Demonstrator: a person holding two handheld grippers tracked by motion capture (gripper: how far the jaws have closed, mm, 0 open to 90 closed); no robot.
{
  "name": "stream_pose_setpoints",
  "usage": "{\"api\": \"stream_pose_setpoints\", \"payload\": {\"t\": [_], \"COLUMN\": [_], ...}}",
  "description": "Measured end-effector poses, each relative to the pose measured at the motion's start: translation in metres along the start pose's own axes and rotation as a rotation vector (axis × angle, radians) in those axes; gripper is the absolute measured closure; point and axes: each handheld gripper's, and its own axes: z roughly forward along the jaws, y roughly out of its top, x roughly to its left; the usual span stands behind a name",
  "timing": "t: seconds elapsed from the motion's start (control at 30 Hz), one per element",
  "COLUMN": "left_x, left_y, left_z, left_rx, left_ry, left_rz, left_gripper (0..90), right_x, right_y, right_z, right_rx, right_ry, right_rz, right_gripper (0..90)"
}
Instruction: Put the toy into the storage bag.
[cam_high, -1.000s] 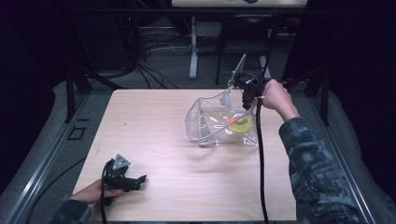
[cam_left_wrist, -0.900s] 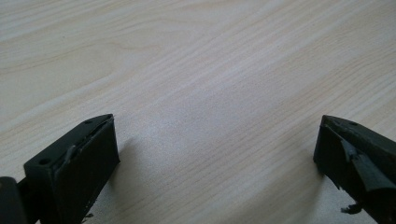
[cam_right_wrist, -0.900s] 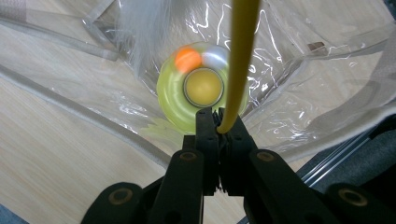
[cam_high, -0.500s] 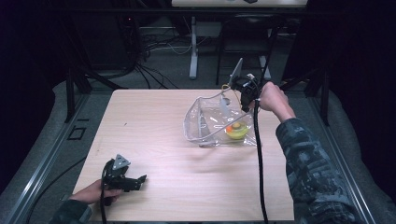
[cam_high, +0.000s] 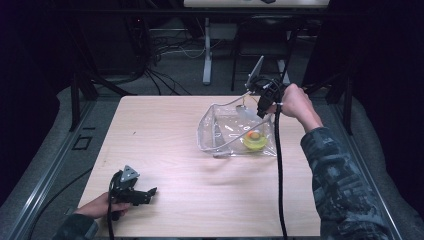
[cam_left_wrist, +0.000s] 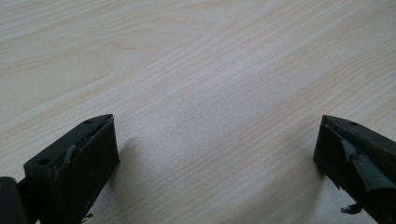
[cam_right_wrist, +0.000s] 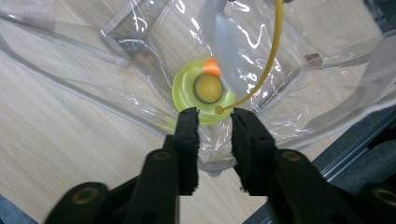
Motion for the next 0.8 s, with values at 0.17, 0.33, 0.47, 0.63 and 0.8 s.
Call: {"api": "stream_pose_setpoints", "payload": {"t": [0.17,0.33,0.47,0.63,0.8], "left_x": [0.0,0.0,0.0,0.0,0.0], "left_y": [0.0,0.0,0.0,0.0,0.0], "left_z": [0.0,0.0,0.0,0.0,0.0], "left_rx": [0.0,0.0,0.0,0.0,0.0], "left_ry": [-0.001,-0.001,0.0,0.0,0.0], "left_rz": [0.0,0.0,0.0,0.001,0.0], "left_gripper": [0.0,0.0,0.0,0.0,0.0], "right_x": [0.003,0.008,0.012,0.016,0.017], "right_y": [-0.005,-0.014,-0.021,-0.034,-0.048], "right_z": [-0.015,-0.03,-0.038,-0.043,-0.043], "right_rx": [-0.038,-0.079,-0.101,-0.133,-0.157], "right_ry": [-0.02,-0.054,-0.066,-0.075,-0.074], "right_rz": [-0.003,0.01,0.013,0.027,0.041], "right_gripper": [59.2,44.8,34.1,21.9,15.2]}}
